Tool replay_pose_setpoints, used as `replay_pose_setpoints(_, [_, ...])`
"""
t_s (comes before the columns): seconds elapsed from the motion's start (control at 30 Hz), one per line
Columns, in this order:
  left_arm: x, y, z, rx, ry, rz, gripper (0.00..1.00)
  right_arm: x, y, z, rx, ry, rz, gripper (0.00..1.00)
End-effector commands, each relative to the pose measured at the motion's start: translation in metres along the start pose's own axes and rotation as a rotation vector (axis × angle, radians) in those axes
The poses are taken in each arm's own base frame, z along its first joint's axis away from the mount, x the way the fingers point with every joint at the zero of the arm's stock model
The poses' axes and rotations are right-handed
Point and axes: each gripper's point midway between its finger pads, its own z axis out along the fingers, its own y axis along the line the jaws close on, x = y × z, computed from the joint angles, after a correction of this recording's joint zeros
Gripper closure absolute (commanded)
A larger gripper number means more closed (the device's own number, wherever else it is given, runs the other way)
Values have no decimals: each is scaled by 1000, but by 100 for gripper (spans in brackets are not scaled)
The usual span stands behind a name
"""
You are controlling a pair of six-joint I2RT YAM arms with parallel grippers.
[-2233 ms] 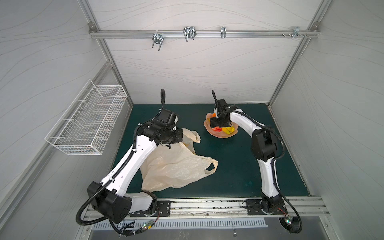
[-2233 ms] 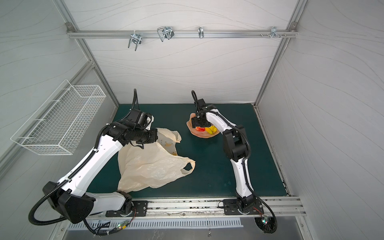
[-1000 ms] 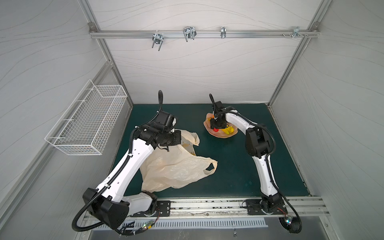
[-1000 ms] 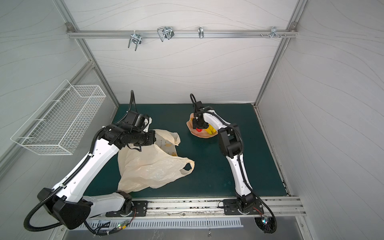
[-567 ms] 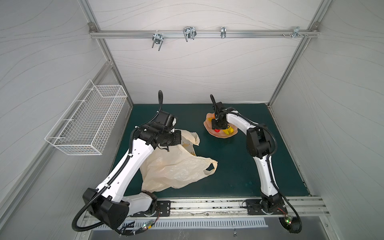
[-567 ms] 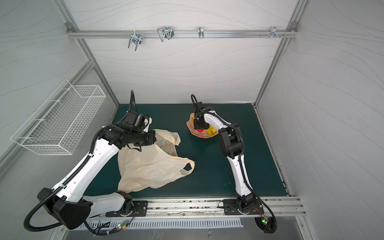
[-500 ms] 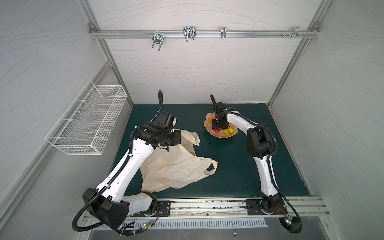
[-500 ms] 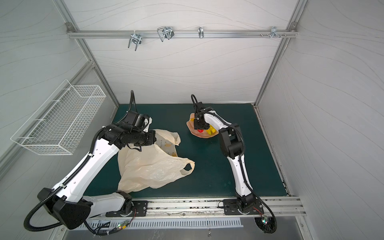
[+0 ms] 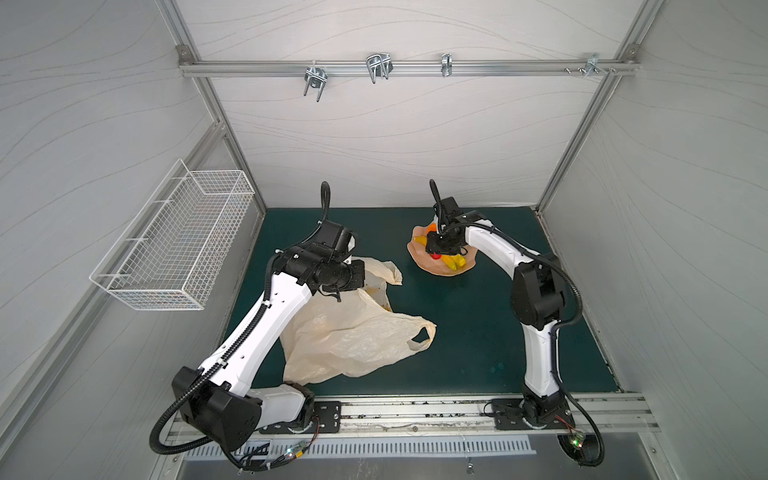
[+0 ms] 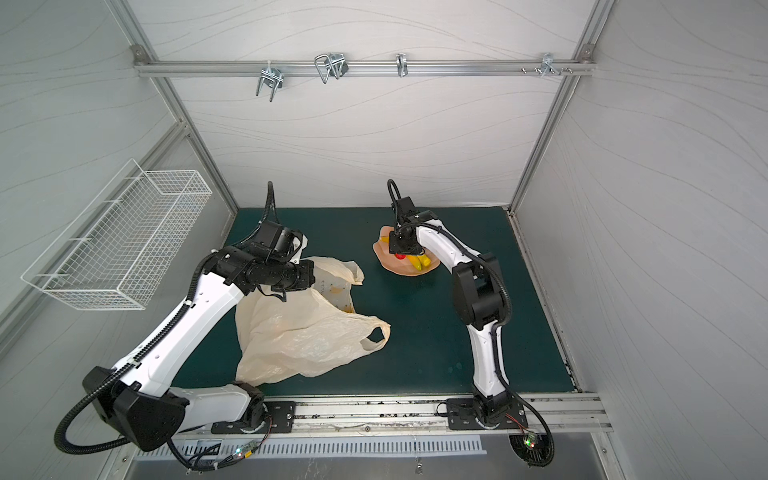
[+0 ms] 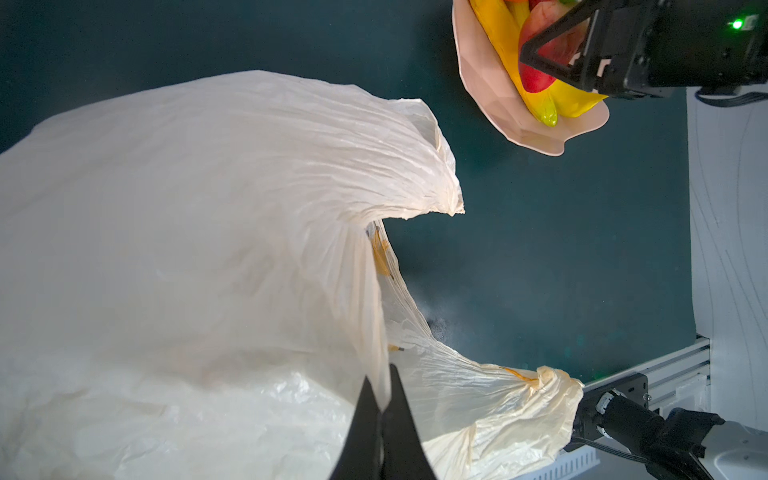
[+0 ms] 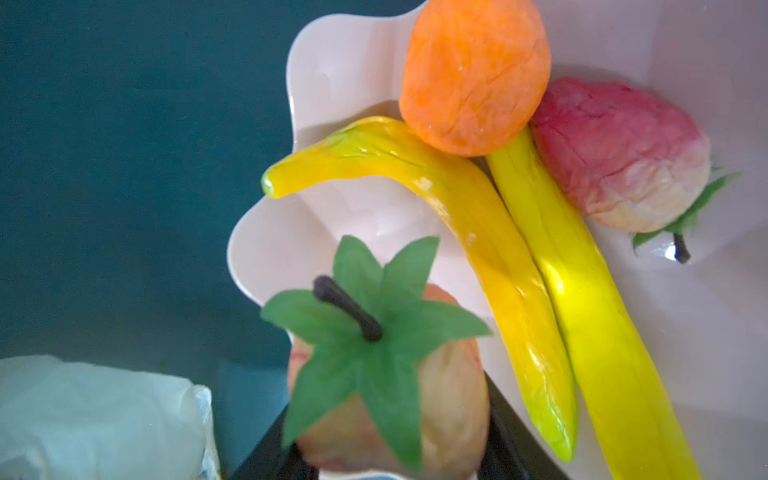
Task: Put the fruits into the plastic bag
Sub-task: 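Close the right gripper on the strawberry and lift it from the bowl, then carry the strawberry with the right gripper into the bag opening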
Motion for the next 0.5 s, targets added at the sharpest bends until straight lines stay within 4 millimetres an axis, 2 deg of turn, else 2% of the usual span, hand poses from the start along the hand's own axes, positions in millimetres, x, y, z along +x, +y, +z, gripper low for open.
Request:
replay_pose_setpoints(0.0, [-15,-11,-7,35,-50,22,100,-1,14,-23,-56,-39,14,73])
replay_pose_setpoints(0.23, [-17,-12,-7,38,-52,26,100,17,27,-47,-121,-53,31,73])
replay_pose_setpoints(0.47, [-18,-13,-8,39,-53,27,100,50,35,-71,-179,-57,69,74])
